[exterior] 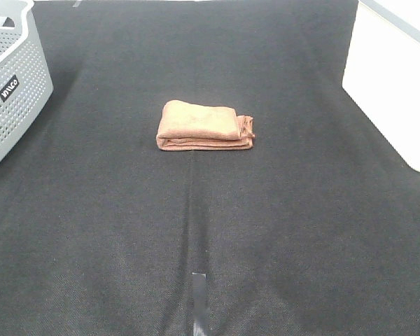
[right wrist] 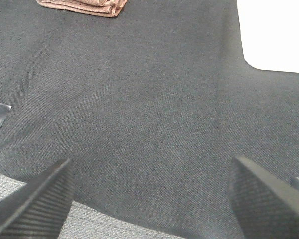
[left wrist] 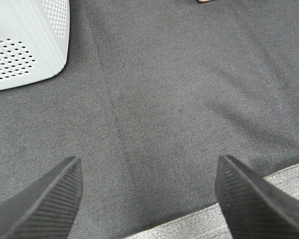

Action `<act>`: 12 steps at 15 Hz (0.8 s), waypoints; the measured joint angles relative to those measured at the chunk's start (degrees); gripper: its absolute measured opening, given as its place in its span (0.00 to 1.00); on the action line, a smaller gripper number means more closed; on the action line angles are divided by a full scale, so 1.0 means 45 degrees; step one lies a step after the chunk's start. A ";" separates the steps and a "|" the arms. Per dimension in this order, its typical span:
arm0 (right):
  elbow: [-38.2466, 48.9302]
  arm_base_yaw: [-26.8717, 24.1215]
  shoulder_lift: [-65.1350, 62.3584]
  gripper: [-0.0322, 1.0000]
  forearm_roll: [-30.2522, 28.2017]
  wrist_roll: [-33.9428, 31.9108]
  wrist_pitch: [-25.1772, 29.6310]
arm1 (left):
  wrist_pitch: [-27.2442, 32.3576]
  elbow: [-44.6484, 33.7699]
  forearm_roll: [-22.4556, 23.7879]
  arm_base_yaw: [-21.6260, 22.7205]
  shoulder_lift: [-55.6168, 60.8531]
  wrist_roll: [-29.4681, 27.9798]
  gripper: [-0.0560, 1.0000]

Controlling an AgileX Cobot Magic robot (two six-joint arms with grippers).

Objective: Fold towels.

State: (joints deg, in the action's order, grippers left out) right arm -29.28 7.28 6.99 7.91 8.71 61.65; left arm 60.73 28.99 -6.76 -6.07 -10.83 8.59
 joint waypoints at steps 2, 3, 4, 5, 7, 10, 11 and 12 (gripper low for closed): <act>0.0000 0.0000 -0.0038 0.80 0.0000 0.0000 0.0000 | 0.0000 0.0000 0.0000 0.0000 0.0000 0.0000 0.73; 0.0000 -0.0102 -0.0115 0.80 0.0013 0.0000 0.0000 | 0.0000 0.0000 0.0000 0.0140 0.0000 0.0000 0.73; 0.0000 -0.0229 -0.0153 0.80 0.0038 0.0000 0.0000 | -0.0013 0.0000 -0.0013 0.0433 0.0000 0.0000 0.73; 0.0000 -0.0611 -0.0153 0.80 0.0115 0.0000 0.0000 | -0.0013 0.0000 -0.0013 0.0853 0.0025 0.0000 0.73; 0.0000 -0.1324 -0.0178 0.80 0.0127 0.0000 0.0000 | -0.0051 0.0000 -0.0013 0.1617 0.0624 0.0000 0.73; 0.0000 -0.1439 -0.0535 0.80 0.0140 0.0000 -0.0013 | -0.0051 0.0000 -0.0013 0.1961 0.2368 0.0000 0.73; 0.0000 -0.1439 -0.0853 0.80 0.0166 0.0000 -0.0013 | -0.0025 0.0000 -0.0013 0.1961 0.2445 0.0000 0.73; 0.0000 -0.1439 -0.1184 0.80 0.0191 0.0000 -0.0013 | -0.0038 0.0000 -0.0038 0.1961 0.2470 0.0000 0.73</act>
State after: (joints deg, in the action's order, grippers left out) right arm -29.28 0.80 1.66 8.77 8.71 61.59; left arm 60.56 28.99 -6.93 2.75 0.29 8.59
